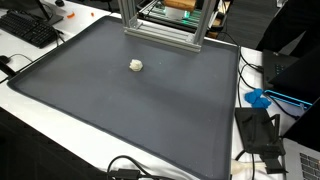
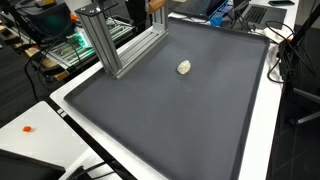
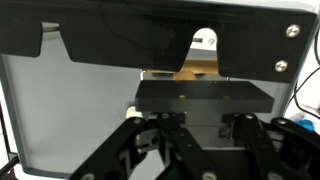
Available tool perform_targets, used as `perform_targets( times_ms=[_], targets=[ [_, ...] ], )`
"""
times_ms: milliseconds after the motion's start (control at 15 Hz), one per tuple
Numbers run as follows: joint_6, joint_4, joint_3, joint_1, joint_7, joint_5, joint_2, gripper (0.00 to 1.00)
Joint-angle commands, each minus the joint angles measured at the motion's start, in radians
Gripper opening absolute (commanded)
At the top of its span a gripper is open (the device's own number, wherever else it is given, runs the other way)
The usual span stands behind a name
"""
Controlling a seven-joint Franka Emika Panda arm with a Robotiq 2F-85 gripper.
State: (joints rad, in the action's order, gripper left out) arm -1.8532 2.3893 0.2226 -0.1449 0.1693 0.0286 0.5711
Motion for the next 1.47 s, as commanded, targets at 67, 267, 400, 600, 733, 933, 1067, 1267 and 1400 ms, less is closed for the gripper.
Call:
perform_targets(
  times_ms=[67, 267, 400, 600, 733, 933, 1067, 1267, 1400],
  targets=[
    [-0.070, -0.069, -0.010, 0.008, -0.053, -0.059, -0.089, 0.22],
    [-0.149, -0.087, -0.018, 0.009, -0.071, -0.076, -0.142, 0.22],
    [-0.189, -0.099, -0.022, 0.014, -0.065, -0.082, -0.176, 0.22],
    [-0.181, -0.086, -0.023, 0.006, -0.055, -0.064, -0.173, 0.47],
    [-0.183, -0.091, -0.024, 0.007, -0.055, -0.064, -0.184, 0.47],
    [-0.243, -0.078, -0.024, 0.014, -0.045, -0.074, -0.195, 0.22],
    [-0.307, -0.076, -0.022, 0.030, 0.005, -0.078, -0.226, 0.22],
    [-0.386, -0.090, -0.014, 0.064, 0.121, -0.097, -0.287, 0.22],
    [-0.395, -0.112, -0.014, 0.084, 0.199, -0.107, -0.333, 0.22]
  ],
)
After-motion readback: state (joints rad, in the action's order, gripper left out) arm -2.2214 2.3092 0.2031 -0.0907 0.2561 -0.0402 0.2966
